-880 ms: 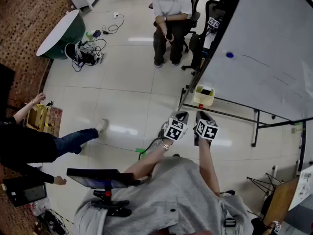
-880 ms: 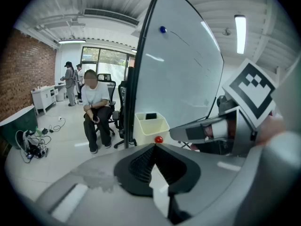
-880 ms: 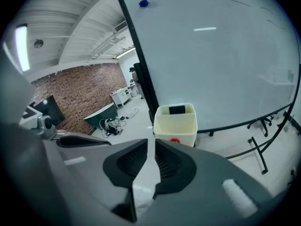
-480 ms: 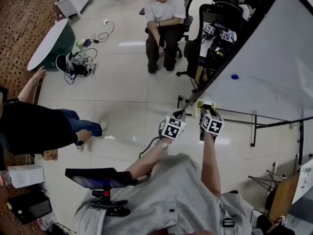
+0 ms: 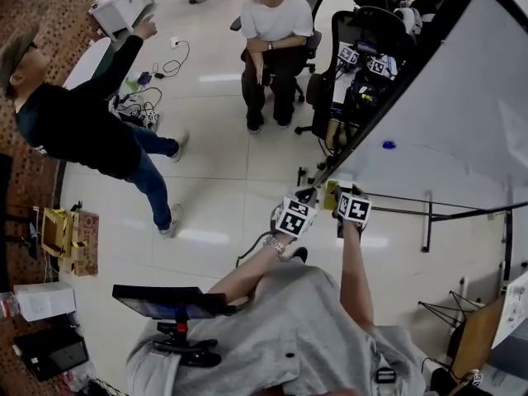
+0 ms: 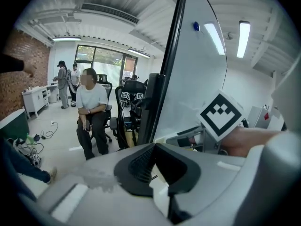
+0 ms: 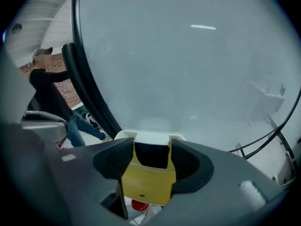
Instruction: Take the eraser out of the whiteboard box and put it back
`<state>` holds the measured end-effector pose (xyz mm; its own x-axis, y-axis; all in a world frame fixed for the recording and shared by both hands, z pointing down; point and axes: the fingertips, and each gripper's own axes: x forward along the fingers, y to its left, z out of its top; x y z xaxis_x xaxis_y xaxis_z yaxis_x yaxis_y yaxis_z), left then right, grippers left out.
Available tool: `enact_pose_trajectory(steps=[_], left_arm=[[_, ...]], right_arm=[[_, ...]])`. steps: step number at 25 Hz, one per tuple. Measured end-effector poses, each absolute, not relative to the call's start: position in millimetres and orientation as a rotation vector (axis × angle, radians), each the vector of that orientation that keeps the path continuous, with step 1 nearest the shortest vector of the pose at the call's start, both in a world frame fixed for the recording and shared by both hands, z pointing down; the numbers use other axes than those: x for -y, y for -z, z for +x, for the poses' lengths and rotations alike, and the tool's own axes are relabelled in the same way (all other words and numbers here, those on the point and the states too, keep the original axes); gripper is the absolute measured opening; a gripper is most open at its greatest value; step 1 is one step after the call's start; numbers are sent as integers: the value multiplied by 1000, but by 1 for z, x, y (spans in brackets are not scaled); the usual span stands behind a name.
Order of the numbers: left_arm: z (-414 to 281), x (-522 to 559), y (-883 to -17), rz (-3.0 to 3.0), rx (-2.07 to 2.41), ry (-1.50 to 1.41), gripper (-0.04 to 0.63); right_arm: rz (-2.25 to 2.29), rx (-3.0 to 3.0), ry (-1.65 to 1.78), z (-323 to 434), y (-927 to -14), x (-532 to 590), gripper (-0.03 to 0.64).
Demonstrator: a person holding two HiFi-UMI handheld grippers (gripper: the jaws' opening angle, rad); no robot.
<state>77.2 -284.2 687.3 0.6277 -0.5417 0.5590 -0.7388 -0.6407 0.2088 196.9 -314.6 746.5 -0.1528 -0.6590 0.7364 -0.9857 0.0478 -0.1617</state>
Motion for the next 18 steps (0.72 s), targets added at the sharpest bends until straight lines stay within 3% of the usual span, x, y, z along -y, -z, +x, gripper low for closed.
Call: enact_pose_trajectory(steps=[8,18], left_arm=[[75,284,-689,2401,1042,-620,6],[86,282,-692,2406,1007,-606,6]], right_arm=[[1638,1888,-913,196,-734,313,247],[1674,2125,-823,190,-609,264,247]])
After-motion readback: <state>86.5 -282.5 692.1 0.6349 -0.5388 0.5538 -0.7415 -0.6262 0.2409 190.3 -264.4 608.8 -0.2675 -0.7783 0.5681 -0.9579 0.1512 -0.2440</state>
